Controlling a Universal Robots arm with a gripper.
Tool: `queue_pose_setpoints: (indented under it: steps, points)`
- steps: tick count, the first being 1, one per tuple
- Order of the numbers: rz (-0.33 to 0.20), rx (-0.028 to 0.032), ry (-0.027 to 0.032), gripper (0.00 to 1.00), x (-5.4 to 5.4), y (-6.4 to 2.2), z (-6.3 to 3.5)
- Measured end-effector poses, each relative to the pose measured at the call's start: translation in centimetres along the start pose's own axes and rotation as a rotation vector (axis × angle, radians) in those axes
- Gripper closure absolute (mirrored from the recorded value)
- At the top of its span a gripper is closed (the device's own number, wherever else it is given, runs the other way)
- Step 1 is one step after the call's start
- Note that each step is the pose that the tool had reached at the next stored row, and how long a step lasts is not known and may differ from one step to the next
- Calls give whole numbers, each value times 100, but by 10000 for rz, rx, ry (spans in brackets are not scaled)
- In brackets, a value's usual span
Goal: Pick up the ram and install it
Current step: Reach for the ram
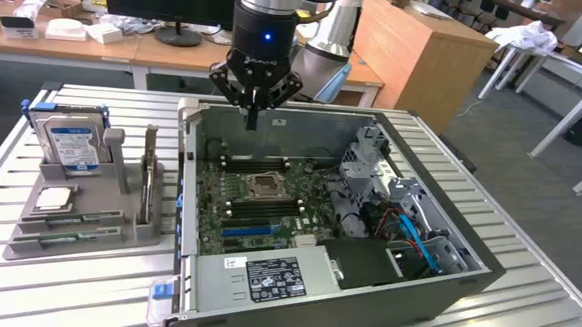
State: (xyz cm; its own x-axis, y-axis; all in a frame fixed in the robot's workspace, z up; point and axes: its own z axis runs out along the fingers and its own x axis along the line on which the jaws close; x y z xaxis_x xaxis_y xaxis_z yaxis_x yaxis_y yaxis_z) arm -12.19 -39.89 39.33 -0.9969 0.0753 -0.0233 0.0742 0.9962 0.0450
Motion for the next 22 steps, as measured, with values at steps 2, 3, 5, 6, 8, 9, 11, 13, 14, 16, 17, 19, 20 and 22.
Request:
queue_pose_setpoints:
  steps: [2, 3, 5, 6, 8, 9, 11, 13, 14, 16, 17, 19, 20, 22]
  points:
    - [0, 0, 0, 90, 0, 0, 0]
    - [0, -1, 0, 90, 0, 0, 0]
    - [0, 0, 0, 90, 0, 0, 0]
    - [0, 0, 0, 90, 0, 0, 0]
    - [1, -1, 0, 90, 5, 0, 0]
    - [-1, 0, 0, 90, 6, 0, 0]
    - [1, 0, 0, 90, 17, -1, 0]
    - [0, 0, 0, 90, 28, -2, -1]
    - [0, 0, 0, 90, 36, -3, -1]
    - [0, 0, 0, 90, 57, -4, -2]
    - [0, 0, 0, 90, 69, -5, -2]
    - [1, -1, -1, 90, 92, -7, -2]
    - [0, 0, 0, 90, 104, -8, -3]
    - [0, 0, 0, 90, 124, -9, -3]
